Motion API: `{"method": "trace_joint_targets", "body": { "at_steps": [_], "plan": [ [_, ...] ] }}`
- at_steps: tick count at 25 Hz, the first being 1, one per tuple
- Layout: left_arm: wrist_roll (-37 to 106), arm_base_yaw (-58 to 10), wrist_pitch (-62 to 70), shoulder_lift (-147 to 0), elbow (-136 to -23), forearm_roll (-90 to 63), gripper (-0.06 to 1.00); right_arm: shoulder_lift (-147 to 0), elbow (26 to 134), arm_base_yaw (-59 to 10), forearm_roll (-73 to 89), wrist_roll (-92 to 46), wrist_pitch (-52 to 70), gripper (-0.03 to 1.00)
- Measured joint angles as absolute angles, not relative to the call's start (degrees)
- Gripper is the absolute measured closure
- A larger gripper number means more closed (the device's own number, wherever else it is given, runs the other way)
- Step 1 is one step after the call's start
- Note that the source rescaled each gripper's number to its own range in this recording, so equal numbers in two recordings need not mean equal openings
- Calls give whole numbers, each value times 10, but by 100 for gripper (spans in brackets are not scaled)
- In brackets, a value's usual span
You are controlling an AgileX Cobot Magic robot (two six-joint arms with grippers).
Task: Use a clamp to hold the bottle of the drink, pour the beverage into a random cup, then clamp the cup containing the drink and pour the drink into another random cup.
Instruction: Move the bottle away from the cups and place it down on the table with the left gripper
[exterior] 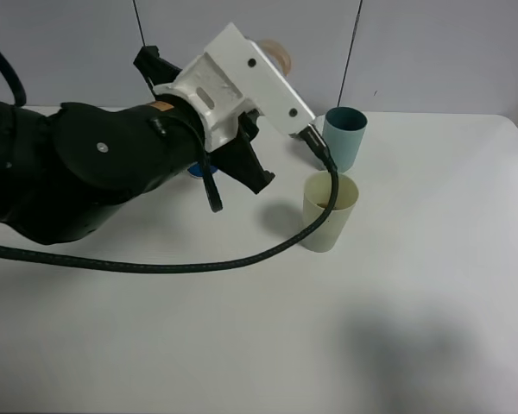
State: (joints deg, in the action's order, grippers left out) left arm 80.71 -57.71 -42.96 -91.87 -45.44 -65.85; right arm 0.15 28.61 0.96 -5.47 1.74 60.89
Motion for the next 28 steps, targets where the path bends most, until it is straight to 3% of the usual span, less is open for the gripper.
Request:
{"method": "trace_joint_targets", "body": {
  "at_steps": [9,19,28],
  "plan": [
    [565,-550,-376,-871,-384,-570,91,1,286,10,-55,17,609,-3],
    [124,-378,-312,-852,-289,-240,91,1,286,10,-55,17,609,-3],
    [47,-240,-310,-852,-257,-99,91,1,286,10,-55,17,609,-3]
  ]
}}
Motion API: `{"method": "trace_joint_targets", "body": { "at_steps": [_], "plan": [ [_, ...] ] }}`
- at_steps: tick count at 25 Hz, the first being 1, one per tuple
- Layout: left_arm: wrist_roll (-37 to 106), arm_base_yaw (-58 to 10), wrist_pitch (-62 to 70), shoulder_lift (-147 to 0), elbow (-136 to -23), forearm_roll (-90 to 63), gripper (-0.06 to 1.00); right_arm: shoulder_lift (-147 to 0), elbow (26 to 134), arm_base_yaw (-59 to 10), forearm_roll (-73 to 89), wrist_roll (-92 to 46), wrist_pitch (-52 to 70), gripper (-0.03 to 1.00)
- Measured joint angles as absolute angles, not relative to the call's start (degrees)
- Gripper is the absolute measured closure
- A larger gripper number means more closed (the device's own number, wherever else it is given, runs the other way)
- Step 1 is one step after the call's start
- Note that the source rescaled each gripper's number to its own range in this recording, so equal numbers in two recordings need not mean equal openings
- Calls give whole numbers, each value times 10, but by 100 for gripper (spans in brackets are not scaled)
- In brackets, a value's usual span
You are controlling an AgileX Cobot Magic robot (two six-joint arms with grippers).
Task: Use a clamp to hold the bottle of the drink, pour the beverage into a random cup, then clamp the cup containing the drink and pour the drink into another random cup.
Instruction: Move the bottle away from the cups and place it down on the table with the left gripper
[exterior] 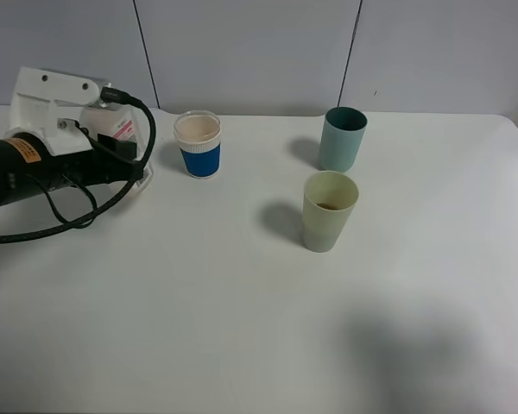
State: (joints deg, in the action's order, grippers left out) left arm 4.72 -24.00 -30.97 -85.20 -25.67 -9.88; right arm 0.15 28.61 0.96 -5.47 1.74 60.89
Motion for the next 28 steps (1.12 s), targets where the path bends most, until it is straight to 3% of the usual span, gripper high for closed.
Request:
{"method": "trace_joint_targets", "body": {
  "at_steps": [13,28],
  "plan": [
    [0,-121,-337,-898,-256,56,91,1,286,10,-55,18,609,-3],
    [-27,-118,-502,-1052,-254,103,91,1,286,10,-55,18,609,-3]
  ]
}}
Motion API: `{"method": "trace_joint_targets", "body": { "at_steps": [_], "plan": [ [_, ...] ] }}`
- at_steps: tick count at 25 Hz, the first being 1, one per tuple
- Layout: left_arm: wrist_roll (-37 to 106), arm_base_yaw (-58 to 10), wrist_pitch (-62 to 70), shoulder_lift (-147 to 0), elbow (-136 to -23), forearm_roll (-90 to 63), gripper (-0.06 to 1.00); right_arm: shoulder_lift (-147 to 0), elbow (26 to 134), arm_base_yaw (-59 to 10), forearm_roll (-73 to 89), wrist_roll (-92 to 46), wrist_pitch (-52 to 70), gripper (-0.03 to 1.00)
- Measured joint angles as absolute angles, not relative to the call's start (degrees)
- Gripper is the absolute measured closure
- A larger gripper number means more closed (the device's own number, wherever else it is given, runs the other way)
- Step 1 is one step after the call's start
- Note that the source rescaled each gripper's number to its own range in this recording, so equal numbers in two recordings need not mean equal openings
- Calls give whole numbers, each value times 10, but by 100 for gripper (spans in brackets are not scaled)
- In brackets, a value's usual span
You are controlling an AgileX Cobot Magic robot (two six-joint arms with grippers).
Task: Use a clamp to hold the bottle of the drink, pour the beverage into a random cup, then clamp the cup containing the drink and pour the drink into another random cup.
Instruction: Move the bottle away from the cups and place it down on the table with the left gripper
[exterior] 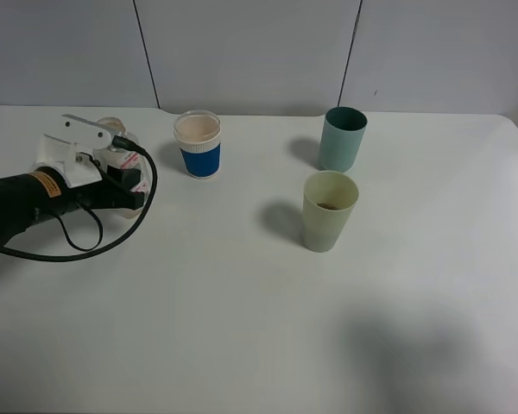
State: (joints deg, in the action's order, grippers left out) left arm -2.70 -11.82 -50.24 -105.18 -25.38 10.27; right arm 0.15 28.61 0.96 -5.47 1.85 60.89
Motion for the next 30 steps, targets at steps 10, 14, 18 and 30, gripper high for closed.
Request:
{"method": "trace_joint_targets", "body": {
  "at_steps": [10,14,18,30],
  "plan": [
    [-33,-118,-524,-1068,-254,103,91,1,286,10,-55,18,609,-3],
    [-33,-118,-525,-1069,-254,103,91,1,286,10,-55,18,609,-3],
    [-33,-118,-525,-1069,-254,103,91,1,286,10,-55,18,609,-3],
    [-33,-118,-525,-1069,-254,103,-4,1,286,10,-55,18,609,-3]
  ]
}}
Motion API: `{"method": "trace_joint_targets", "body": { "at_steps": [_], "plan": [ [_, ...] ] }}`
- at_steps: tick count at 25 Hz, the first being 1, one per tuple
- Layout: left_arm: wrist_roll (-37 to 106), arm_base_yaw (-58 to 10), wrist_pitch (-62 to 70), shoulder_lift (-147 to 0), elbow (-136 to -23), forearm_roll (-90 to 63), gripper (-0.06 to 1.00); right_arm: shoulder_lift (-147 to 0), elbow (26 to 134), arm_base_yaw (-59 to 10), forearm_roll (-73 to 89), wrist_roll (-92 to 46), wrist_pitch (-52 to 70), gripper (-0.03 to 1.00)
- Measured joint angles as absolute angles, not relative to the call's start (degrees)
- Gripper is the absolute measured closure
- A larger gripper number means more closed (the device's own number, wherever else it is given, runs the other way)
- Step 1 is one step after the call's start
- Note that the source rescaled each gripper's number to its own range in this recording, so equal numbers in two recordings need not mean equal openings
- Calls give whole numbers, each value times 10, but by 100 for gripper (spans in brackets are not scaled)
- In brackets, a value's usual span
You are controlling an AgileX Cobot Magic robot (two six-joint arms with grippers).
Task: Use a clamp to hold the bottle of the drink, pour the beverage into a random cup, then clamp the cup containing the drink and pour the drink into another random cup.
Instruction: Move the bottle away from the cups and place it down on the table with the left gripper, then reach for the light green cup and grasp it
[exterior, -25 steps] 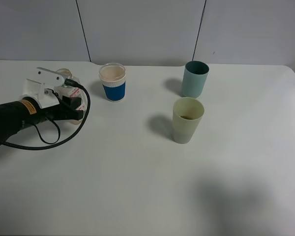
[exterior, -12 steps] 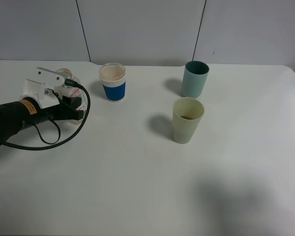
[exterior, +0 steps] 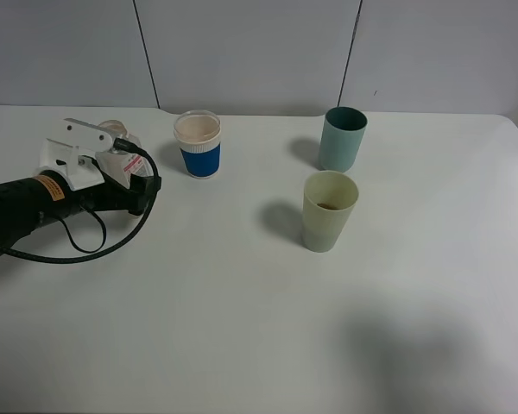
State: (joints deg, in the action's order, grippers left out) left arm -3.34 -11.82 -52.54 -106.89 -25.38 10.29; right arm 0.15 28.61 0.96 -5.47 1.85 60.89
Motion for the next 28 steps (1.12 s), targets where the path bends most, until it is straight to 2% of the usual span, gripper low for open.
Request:
{"method": "trace_joint_targets", "body": {
  "at_steps": [10,19,28],
  "plan": [
    [-47,-140,-473,-998,-229,76,-5,1,286,10,-55,18,609,-3],
    [-63,-161,-240,-707,-216,58,-5,1,286,10,-55,18,609,-3],
    [-63,-161,-134,-499,-216,49,-5,1,286,10,-55,18,609,-3]
  ]
}}
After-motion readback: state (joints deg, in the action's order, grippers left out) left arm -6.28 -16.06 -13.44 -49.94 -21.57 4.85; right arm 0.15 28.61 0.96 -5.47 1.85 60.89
